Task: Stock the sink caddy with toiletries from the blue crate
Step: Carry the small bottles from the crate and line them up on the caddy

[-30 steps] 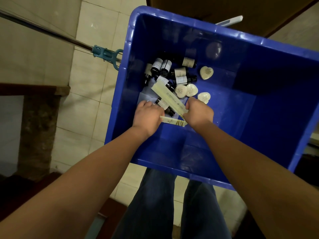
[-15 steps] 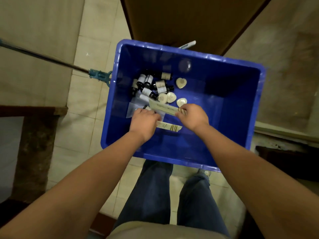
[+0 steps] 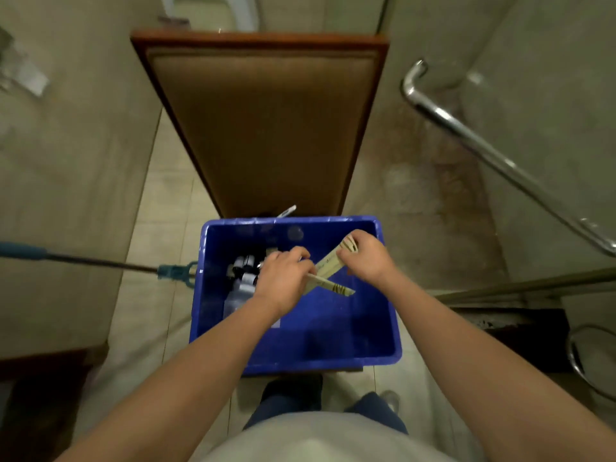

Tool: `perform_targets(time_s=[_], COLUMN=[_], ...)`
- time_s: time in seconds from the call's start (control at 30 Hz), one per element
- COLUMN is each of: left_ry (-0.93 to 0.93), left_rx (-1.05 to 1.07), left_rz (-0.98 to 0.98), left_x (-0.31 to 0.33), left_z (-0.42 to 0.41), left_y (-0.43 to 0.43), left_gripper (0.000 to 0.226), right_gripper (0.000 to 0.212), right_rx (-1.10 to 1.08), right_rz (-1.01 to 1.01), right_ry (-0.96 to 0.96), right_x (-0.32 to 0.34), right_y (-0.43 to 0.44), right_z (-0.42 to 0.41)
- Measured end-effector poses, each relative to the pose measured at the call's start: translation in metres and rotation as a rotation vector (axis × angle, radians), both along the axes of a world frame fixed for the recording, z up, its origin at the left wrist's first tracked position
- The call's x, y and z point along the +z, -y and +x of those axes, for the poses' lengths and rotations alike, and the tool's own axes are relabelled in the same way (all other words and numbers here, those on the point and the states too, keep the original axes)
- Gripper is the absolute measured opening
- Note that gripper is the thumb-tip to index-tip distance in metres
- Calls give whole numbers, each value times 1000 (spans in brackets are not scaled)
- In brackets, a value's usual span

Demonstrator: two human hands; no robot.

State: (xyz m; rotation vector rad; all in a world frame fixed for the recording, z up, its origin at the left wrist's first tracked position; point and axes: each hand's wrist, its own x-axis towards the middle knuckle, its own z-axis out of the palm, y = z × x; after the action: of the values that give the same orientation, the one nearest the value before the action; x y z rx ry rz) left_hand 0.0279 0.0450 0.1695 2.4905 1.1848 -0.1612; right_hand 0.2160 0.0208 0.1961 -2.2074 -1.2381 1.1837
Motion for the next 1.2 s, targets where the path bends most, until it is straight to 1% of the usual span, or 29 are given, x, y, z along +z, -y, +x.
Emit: perform_targets(time_s=[0.03,0.1,0.23,0.3,0.4,0.47,0.63,0.7,0.83,0.87,0.97,1.07,1.2], left_ry=[14,36,80,105,139,160,195,214,266,281,304,312,334], left_rx=[-27,-94,-244,-315,-394,-431,-517,-555,-615,-628,-651,-666,-770], left_rz=[3,10,10,24,62,82,130,140,125,114,56,4,8], left_x=[8,23,48,57,68,75,89,97,115,120,131,137,143], left_z=[6,18,46,62,84,99,133,147,173,179,196,213,234], left_y=[-3,-9,-12,-10,-4,3,34,54,107,124,182,240,306], left_gripper=[22,21,18,17,19,19,22,25,24,23,20,20,21], right_gripper=[8,21,17,14,24,27,16,10,7,6,5,9,10], right_rx=[-40,-121,-258,-304,-368,-400,-488,-543,-678,-720,-870,-988,-1110], right_rz=[11,31,41,59,60,79,251,314,414,438,488,527,525], right_ry=[-24,-102,-233,-222,-247,-266,-244,-227,-94,-86,-105,-127,-133], right_x=[8,24,55,70,90,102,121,127,133,135,140,146,152], right_y=[2,8,24,37,62,78,130,158,225,244,303,362,437], right_z=[5,16,39,51,68,80,106,115,130,132,136,138,144])
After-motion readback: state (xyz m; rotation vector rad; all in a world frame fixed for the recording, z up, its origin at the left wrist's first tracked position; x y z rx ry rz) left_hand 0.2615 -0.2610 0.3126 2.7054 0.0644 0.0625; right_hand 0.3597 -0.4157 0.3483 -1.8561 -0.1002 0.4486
